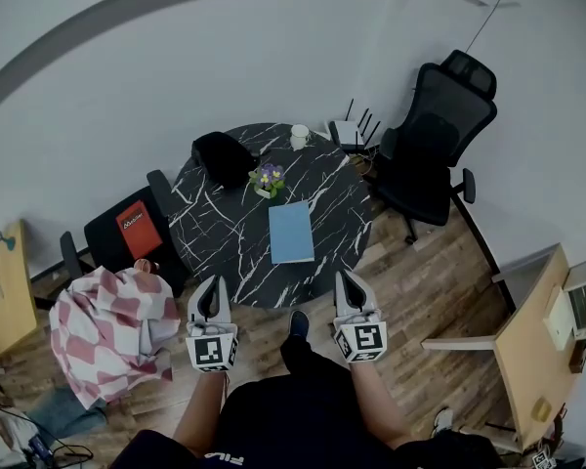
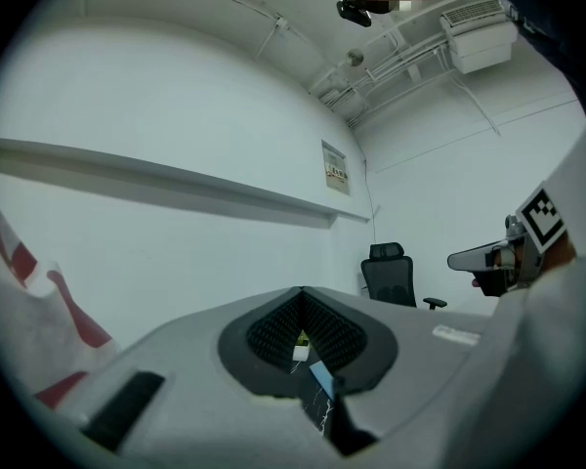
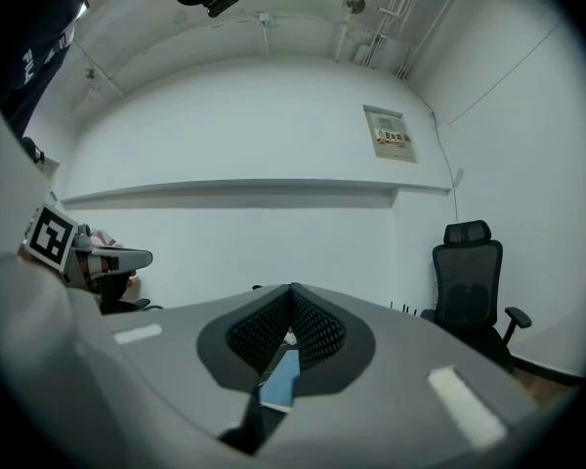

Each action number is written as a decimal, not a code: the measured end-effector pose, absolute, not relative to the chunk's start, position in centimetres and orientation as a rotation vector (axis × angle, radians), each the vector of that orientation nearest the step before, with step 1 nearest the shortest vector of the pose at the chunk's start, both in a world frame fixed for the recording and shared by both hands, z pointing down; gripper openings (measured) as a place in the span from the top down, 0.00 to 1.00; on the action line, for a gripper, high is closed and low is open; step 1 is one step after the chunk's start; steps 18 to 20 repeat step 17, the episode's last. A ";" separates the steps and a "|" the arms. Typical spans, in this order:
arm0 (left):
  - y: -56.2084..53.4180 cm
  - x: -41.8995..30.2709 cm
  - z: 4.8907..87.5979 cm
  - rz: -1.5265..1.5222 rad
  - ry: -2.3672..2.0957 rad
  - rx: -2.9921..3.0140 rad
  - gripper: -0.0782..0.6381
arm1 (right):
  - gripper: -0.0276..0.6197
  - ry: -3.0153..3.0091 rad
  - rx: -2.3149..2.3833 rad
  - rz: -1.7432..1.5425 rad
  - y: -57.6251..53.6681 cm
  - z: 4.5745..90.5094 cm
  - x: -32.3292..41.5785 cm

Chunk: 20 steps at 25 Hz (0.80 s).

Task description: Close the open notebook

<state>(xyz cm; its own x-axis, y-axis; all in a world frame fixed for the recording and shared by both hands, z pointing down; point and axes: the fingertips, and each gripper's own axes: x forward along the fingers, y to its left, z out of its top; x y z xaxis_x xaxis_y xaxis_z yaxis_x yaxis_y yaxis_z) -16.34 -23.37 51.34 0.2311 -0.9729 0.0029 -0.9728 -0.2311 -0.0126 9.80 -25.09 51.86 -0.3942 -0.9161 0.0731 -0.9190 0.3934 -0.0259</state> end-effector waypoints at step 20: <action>-23.5 -16.5 52.0 -0.042 1.973 -2.479 0.89 | 0.94 -2.603 1.664 0.103 -25.1 51.7 9.3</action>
